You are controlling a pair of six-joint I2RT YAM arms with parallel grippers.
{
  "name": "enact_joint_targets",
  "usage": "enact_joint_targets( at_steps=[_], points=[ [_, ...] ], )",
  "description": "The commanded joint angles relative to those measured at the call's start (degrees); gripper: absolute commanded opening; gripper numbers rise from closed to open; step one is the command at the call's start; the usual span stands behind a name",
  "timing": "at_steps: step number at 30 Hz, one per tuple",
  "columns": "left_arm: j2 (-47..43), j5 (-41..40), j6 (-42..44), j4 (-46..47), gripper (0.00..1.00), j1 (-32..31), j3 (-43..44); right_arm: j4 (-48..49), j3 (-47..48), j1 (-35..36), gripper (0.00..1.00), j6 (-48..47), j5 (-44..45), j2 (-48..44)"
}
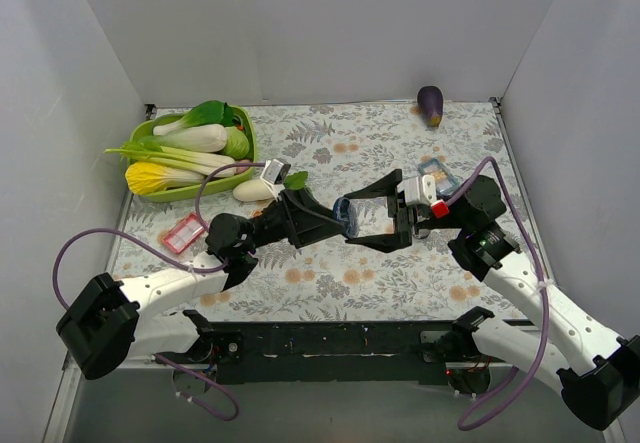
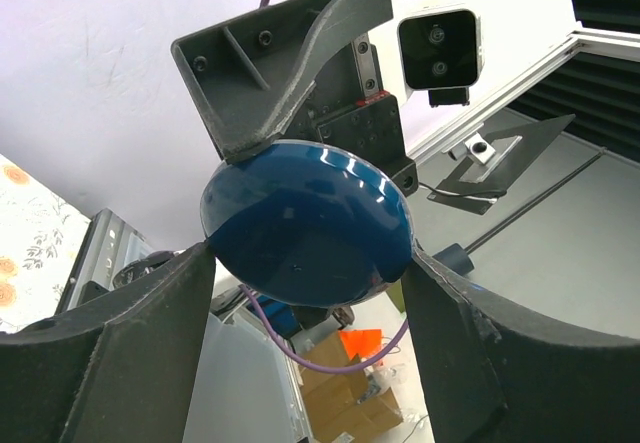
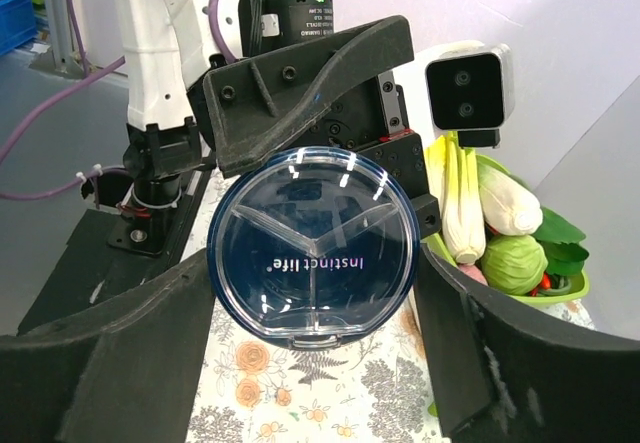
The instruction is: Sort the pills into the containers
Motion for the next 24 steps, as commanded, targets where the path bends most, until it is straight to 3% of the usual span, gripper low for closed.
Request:
enact_joint_targets(
  at_steps=[1, 4, 13, 24],
  points=[
    [-2.4, 0.7, -1.1, 0.9, 0.15, -0.7, 0.9, -10.0, 1.5, 0.3, 0.85, -5.8, -1.7, 0.9],
    [-4.2, 0.8, 1.4, -5.8, 0.12, -0.7, 1.1, -16.1, 4.7, 0.3, 0.93, -9.4, -2.1, 1.9],
    [-5.1, 1.9, 7.2, -20.9, 0.09, -0.7, 4.1, -30.5, 12.5, 1.7, 0.97, -19.6, -0.6, 5.4],
    [-6.6, -1.1, 8.0, -24.1, 0.09, -0.7, 3.3, -39.3, 17.0, 5.7, 0.96, -26.5, 3.3, 6.7]
  ],
)
